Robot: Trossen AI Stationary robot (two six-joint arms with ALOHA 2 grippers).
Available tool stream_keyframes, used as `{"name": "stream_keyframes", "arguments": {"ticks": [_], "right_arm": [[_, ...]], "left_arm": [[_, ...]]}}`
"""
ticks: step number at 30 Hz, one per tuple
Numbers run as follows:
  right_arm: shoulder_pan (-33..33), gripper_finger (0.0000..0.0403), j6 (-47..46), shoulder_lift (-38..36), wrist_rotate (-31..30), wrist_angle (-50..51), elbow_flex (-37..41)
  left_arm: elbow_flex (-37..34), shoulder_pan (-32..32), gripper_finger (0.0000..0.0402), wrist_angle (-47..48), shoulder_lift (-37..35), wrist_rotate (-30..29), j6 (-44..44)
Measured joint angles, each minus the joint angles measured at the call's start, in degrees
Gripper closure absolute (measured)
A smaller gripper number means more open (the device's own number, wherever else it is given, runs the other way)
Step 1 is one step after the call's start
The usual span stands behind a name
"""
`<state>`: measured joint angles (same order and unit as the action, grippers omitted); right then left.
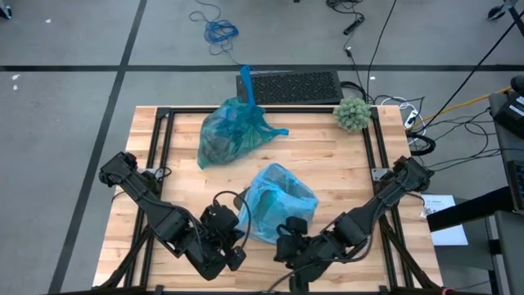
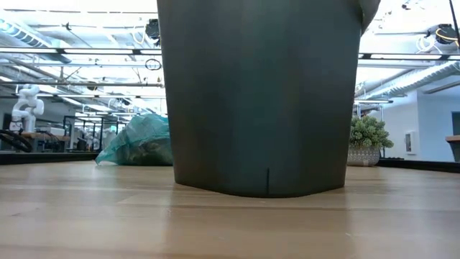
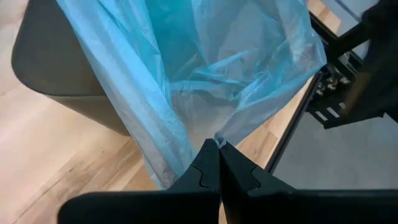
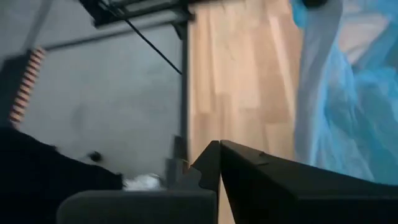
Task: Place trash/remove bag and relplace
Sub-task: Insert the new trash bag into the trash bin
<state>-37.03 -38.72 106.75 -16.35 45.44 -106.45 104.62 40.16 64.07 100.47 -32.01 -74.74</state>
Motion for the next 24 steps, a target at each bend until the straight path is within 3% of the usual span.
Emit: {"name": "stream_keyframes", "arguments": {"ticks": [11, 15, 19, 24], "right_arm": [[0.32, 0.0292, -2.29, -2.37, -5.72, 3.16, -0.03], [0.53, 0.0273, -5.12, -1.76, -5.84, 7.38, 0.00], [1.06, 0.0299, -6.95, -1.87, -6.20, 8.16, 0.00], [0.69, 0.0391, -4.55, -1.87, -6.03, 7.07, 0.00]], "left_arm": [[0.00, 0.37, 0.0402, -1.63, 0.00, 0.36, 0.03], [0.00, 0.39, 0.0402, -1.66, 0.00, 0.46, 0.04], [0.00, 0.37, 0.0402, -1.66, 0.00, 0.46, 0.04], [0.00, 0.37, 0.0402, -1.68, 0.00, 0.46, 0.04]]}}
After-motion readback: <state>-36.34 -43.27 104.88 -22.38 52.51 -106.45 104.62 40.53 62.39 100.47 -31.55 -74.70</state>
